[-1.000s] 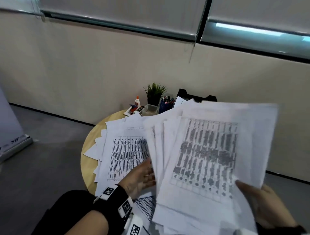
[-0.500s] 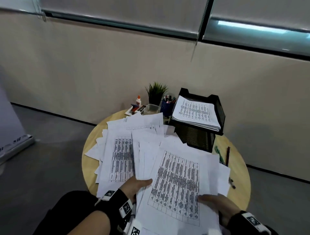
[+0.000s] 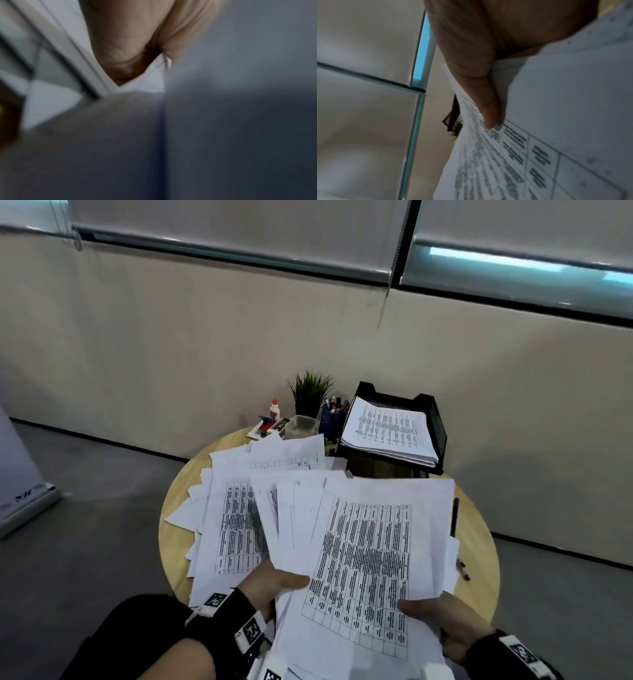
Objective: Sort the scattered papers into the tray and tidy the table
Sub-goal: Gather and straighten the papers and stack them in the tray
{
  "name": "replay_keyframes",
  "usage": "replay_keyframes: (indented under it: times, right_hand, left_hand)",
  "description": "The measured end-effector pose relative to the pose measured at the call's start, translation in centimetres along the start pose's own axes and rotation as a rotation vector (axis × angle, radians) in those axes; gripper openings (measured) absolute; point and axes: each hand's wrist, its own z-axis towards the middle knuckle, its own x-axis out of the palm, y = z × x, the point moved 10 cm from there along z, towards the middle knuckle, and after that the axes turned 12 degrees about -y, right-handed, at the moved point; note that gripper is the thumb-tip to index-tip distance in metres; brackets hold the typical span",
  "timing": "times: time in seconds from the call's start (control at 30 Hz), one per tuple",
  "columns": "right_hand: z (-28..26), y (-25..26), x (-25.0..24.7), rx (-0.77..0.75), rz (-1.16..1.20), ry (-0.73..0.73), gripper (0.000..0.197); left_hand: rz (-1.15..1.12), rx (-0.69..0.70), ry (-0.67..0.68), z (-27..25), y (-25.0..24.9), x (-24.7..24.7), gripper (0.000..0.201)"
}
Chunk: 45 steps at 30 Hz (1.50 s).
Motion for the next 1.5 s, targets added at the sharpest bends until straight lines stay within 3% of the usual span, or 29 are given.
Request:
replay_keyframes:
  times: [0.17, 0.33, 0.4, 0.47, 0.5, 0.6, 0.63, 0.73, 0.83, 0.93, 1.1, 1.17, 1.27, 1.4, 1.5]
  right_hand:
    - [-2.7, 4.2, 0.0, -0.202, 0.16, 0.113, 0.063]
    - [-4.1, 10.9, -0.7, -0.415, 0.194, 0.003, 0.055]
    - [-4.9, 13.7, 0.0, -0.521, 0.211, 0.005, 0.037]
    - [-5.6, 15.8, 1.2, -0.579, 0.167, 0.0, 0.041]
    - [-5.6, 16.6, 1.7, -0.605, 0.15, 0.004, 0.04]
    - [-5.0, 17.5, 2.9, -0.618, 0.101, -0.006, 0.017]
    - [-4.5, 17.5, 3.1, -0.612, 0.096, -0.015, 0.017]
    - [-4.5, 17.9, 3.2, -0.638, 0.124, -0.021, 0.017]
    - [-5.3, 18.5, 3.0, -0.737, 0.166, -0.038, 0.021]
    - [-4.5, 17.7, 2.6, -0.788, 0.208, -0.026, 0.04]
    - [-2.0, 15.2, 2.7, -0.715, 0.127, 0.002, 0.078]
    - [-1.8, 15.1, 3.0, -0.711, 0.12, -0.009, 0.075]
    - [-2.5, 16.3, 3.4, -0.752, 0.13, -0.016, 0.056]
    - [-3.3, 18.2, 3.2, -0.822, 0.141, -0.023, 0.06]
    - [-3.4, 18.2, 2.9, -0.803, 0.205, 0.01, 0.066]
  left_hand:
    - [-0.139, 0.105, 0.047, -2.2, -5.2, 0.6, 0.066]
    - [-0.163, 0.285, 0.098, -3.2, -13.7, 1.7, 0.06]
    - [-0.126, 0.34, 0.091, -3.4, -16.5, 2.6, 0.043]
    - [-0.061, 0.378, 0.033, -3.2, -18.2, 3.2, 0.016]
    - [-0.025, 0.399, 0.012, -3.0, -18.9, 3.4, 0.011]
    - [0.01, 0.476, -0.071, -1.2, -20.0, 3.1, 0.084]
    - [0.01, 0.477, -0.098, -0.1, -19.8, 2.7, 0.094]
    - [0.071, 0.436, -0.165, 1.0, -19.4, 2.3, 0.084]
    - [0.027, 0.458, -0.139, 0.2, -19.9, 3.5, 0.089]
    - [0.013, 0.463, -0.068, -0.2, -19.1, 4.4, 0.064]
    - [0.058, 0.365, -0.095, 3.2, -14.4, 3.7, 0.107]
    - [0.06, 0.351, -0.11, 2.8, -14.1, 4.1, 0.107]
    - [0.022, 0.429, -0.116, 1.6, -15.9, 4.9, 0.068]
    - [-0.013, 0.541, -0.089, 0.7, -18.9, 4.9, 0.063]
    - [0.049, 0.492, -0.033, 0.8, -18.3, 5.3, 0.064]
